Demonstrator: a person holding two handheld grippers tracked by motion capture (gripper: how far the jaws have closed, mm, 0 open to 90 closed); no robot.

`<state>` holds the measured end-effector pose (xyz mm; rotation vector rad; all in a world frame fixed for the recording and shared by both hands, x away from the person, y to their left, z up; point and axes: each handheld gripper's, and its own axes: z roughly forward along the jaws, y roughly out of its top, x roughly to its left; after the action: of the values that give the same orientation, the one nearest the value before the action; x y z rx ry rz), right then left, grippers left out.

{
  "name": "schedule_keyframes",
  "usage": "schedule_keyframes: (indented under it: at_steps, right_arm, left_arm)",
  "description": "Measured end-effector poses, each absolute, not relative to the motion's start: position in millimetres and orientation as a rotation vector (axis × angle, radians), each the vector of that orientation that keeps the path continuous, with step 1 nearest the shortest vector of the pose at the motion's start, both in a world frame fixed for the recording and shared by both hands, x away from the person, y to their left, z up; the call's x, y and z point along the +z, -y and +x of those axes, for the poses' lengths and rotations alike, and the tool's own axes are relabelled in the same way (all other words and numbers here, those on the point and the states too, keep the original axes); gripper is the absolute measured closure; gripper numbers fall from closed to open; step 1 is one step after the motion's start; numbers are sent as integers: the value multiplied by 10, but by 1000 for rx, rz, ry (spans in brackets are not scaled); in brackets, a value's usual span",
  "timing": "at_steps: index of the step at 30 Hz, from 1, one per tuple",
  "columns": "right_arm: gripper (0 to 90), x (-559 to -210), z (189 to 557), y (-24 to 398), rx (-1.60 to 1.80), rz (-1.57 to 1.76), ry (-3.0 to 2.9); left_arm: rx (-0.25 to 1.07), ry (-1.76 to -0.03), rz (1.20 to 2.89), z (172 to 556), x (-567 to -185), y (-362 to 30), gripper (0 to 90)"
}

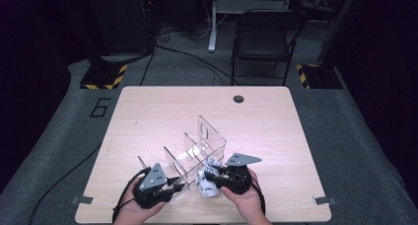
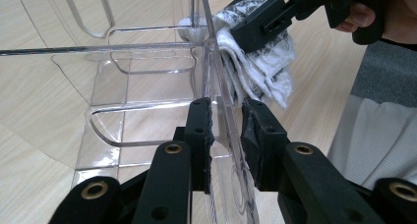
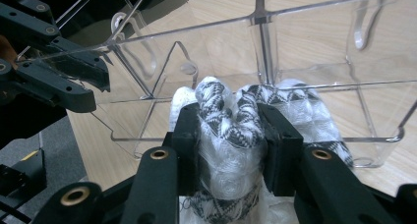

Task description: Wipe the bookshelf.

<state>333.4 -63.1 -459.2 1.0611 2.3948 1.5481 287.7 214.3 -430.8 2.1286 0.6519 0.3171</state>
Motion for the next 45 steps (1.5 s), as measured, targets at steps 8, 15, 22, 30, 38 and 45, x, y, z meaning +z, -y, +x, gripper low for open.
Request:
schedule_keyframes:
  at_steps: [8, 15, 22, 30, 38, 45]
  right_arm:
    - [657, -4499, 3345, 793, 1561, 1090, -2324]
    - [660, -4179, 3290, 828, 1645, 1016, -2233]
    - [654, -3995, 3304, 797, 1701, 970, -2131]
    - [647, -4103, 3448, 627, 1610, 960, -2151]
    - [598, -4239, 3388, 586, 1594, 950, -2137]
    - [633, -4315, 3311, 518, 1597, 945, -2214]
  left_arm:
    - [303, -649, 2134, 2881, -4307, -2141, 748]
    - [298, -647, 2132, 2883, -4307, -2138, 751]
    - [293, -649, 2132, 2879, -4307, -2137, 751]
    - [296, -644, 2133, 2883, -4307, -2140, 751]
    - [296, -644, 2135, 2884, -4304, -2139, 752]
    - [305, -651, 2131, 2892, -4307, -2134, 757]
